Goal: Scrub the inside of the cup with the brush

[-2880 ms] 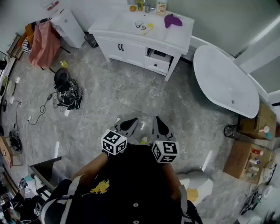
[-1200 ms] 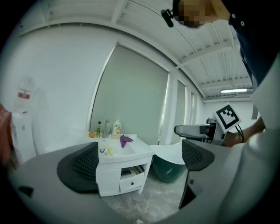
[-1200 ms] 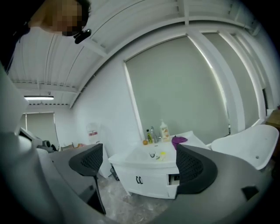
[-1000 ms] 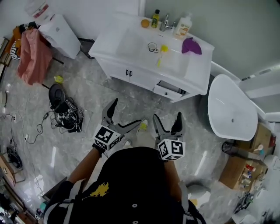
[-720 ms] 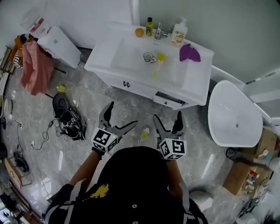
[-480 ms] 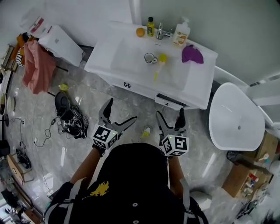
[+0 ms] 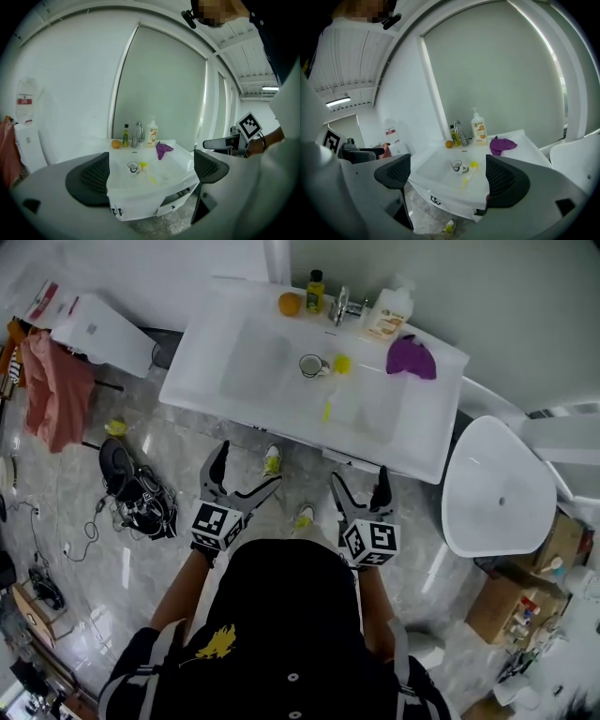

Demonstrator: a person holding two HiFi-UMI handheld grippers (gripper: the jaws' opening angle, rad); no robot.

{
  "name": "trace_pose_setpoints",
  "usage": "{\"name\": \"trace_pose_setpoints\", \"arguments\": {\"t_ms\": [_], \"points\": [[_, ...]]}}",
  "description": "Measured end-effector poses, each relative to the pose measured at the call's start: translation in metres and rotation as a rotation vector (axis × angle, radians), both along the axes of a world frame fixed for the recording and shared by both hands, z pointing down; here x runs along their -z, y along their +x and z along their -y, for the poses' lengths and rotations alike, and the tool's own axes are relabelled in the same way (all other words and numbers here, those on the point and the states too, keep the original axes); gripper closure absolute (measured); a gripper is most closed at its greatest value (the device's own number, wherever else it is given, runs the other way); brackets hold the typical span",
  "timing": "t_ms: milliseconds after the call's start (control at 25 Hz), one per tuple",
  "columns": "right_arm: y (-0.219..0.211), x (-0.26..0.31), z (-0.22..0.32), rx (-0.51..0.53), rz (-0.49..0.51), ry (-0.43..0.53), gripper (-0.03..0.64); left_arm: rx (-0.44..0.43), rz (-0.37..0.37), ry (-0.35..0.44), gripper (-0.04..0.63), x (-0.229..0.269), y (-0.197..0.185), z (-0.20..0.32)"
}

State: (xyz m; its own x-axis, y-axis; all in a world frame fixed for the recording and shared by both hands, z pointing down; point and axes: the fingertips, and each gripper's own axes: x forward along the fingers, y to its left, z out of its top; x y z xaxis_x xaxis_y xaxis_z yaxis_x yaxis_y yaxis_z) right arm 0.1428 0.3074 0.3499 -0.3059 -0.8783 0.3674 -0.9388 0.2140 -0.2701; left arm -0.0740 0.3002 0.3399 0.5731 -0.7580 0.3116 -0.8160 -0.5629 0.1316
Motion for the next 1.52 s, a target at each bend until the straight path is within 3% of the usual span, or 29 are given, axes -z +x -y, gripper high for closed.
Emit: {"name": "trace_pose_setpoints", "arguments": {"t_ms": [120, 280, 440, 600, 840, 1040, 1200, 1360, 1520], "points": [[-0.002, -0.012, 0.029, -0.047, -0.039, -0.045, 0.107, -0.04, 0.007, -0.018, 0.021, -0.028, -0.013, 0.042], [-0.01, -0.028, 0.076, -0.099, -0.082, -0.122, 0.107, -0.203, 0.124, 0.01, 0.023, -0.073, -0.021, 0.114], [-0.032, -0.047, 0.109, -0.138, -0.114, -0.186, 0.107, -0.33, 0.125, -0.002, 0.021, -0.103, -0.031, 0.184], [-0.024, -0.071, 0.145, -0.168, -0.176, -0.225, 0.107, -0.426, 0.175, 0.001, 0.023, -0.145, -0.015, 0.233], [-0.003, -0.126, 0.171, -0.174, -0.215, -0.293, 0.107, -0.482, 0.172, -0.112, 0.023, -0.21, 0.015, 0.248], [0.015, -0.207, 0.228, -0.157, -0.164, -0.345, 0.107, -0.558, 0.286, -0.201, 0.023, -0.304, 0.041, 0.274], [0.024, -0.263, 0.261, -0.136, -0.162, -0.381, 0.108, -0.546, 0.253, -0.253, 0.023, -0.339, 0.063, 0.289], [0.03, -0.302, 0.287, -0.203, -0.106, -0.343, 0.109, -0.551, 0.25, -0.254, 0.023, -0.367, 0.087, 0.303], [0.038, -0.33, 0.3, -0.212, -0.125, -0.337, 0.109, -0.565, 0.219, -0.238, 0.023, -0.384, 0.113, 0.308]]}}
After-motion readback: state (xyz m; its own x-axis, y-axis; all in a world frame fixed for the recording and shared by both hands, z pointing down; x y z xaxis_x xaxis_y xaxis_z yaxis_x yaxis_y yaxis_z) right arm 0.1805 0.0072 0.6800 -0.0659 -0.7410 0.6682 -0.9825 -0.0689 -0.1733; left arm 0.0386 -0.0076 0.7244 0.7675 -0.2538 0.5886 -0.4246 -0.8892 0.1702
